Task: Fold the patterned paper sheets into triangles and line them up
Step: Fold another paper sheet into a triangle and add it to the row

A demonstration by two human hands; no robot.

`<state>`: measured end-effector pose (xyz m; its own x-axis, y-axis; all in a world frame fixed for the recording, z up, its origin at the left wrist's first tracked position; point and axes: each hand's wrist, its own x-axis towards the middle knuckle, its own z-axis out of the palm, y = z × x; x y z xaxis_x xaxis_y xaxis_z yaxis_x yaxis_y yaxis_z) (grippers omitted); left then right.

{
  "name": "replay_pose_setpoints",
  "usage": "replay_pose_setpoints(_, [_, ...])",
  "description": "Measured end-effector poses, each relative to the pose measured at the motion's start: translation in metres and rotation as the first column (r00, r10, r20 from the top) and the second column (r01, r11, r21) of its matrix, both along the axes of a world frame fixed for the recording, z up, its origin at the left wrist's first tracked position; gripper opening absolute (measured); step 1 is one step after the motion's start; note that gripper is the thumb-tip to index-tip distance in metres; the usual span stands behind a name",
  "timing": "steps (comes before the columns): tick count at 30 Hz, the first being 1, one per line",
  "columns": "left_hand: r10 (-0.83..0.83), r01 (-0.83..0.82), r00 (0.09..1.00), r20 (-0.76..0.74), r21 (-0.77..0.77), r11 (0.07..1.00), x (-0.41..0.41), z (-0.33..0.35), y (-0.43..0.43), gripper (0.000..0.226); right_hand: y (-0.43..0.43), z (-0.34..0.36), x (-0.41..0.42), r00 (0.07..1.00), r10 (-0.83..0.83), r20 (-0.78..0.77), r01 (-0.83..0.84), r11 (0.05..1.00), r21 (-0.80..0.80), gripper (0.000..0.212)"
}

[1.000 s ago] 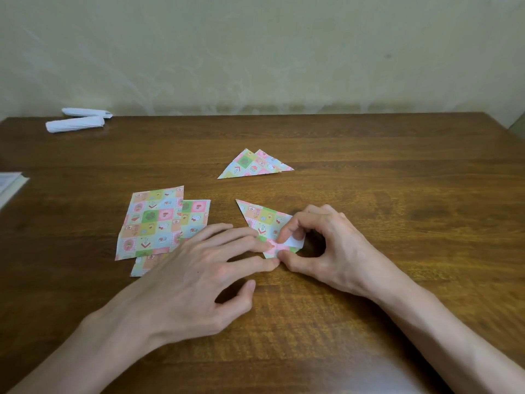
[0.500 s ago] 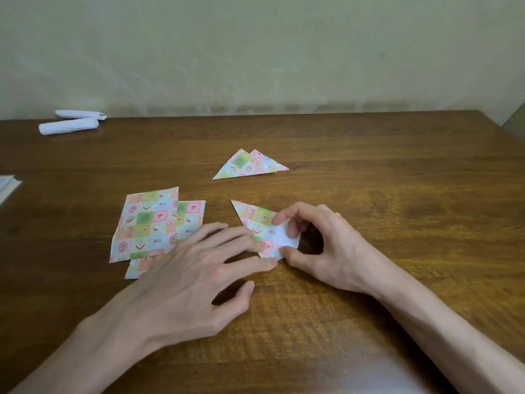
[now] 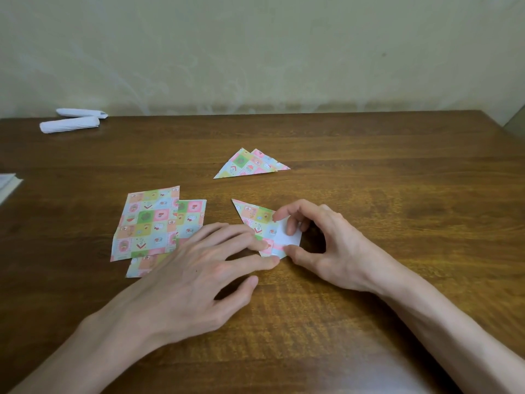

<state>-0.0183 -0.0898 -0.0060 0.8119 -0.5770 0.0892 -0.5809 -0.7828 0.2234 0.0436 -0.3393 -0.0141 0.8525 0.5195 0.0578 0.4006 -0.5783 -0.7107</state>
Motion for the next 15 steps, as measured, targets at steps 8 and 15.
replay_pose_setpoints(8, [-0.01, 0.01, 1.0, 0.009, -0.024, 1.0, 0.0025, -0.0001, 0.0012, 0.037, -0.002, -0.0004, 0.003, 1.0, 0.031, -0.002, -0.031, 0.999, 0.034, 0.044])
replay_pose_setpoints(15, [-0.01, 0.01, 1.0, 0.004, 0.0, 1.0, 0.0023, -0.0002, 0.0018, 0.037, -0.0009, -0.0017, 0.0021, 1.0, 0.028, -0.008, -0.027, 0.999, 0.019, 0.046])
